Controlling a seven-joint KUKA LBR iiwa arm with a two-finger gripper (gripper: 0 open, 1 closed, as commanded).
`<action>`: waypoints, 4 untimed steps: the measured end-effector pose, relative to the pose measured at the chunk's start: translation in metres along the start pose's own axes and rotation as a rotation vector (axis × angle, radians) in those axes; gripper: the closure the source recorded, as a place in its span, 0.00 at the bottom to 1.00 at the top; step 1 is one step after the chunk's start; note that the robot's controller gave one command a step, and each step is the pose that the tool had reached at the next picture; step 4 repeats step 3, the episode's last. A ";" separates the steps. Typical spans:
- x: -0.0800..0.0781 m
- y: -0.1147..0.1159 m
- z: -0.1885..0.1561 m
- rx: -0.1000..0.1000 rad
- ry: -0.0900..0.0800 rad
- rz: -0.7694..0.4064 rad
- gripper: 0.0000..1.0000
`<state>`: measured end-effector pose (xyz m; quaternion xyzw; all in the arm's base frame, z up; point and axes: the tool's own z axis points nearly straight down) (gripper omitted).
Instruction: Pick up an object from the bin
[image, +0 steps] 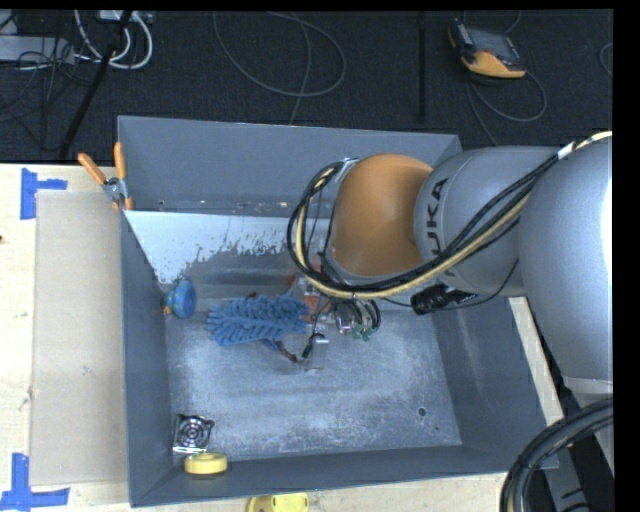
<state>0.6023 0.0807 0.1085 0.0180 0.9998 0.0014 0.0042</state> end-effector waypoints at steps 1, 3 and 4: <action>-0.005 0.010 0.023 0.003 0.007 0.058 0.00; -0.011 0.028 0.039 0.002 0.007 0.047 1.00; -0.011 0.028 0.039 0.002 0.007 0.047 1.00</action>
Offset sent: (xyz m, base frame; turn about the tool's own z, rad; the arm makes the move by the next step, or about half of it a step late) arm 0.0115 0.0276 -0.0385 0.0471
